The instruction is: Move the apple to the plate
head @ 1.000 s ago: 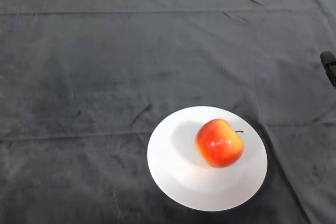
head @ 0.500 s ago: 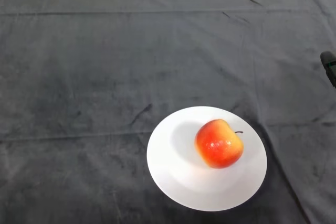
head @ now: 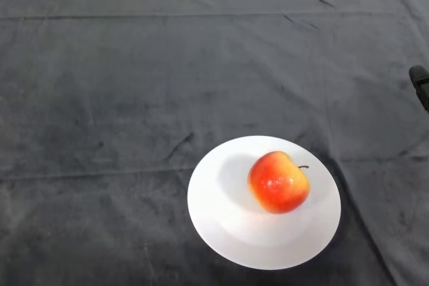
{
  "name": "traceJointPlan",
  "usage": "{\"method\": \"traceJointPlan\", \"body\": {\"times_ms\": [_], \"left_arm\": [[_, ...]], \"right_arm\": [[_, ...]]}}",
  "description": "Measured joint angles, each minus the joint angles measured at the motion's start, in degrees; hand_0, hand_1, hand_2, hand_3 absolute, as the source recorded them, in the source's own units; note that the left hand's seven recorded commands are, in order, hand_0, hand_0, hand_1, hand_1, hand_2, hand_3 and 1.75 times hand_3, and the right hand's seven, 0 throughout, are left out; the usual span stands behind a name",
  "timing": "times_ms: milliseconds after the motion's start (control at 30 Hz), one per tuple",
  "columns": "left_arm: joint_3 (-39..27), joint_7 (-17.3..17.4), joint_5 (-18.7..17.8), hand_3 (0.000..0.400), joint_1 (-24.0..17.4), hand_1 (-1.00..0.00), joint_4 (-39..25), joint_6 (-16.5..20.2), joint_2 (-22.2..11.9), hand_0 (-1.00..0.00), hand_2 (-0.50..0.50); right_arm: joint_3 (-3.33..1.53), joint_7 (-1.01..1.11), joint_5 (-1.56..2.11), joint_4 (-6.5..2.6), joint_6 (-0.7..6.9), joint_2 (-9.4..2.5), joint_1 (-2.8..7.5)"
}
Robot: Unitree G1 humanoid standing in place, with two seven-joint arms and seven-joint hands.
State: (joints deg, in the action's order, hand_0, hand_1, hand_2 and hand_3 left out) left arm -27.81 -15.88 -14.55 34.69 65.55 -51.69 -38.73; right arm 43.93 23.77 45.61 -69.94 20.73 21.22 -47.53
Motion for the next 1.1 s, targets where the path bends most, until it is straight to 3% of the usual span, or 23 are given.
{"method": "traceJointPlan", "body": {"times_ms": [1100], "left_arm": [[-0.29,0.38,0.14,0.0,0.01,0.0,0.04,0.0,0.0,0.0,0.0]], "right_arm": [[0.01,0.0,-0.18,0.0,0.0,0.0,0.0]]}}
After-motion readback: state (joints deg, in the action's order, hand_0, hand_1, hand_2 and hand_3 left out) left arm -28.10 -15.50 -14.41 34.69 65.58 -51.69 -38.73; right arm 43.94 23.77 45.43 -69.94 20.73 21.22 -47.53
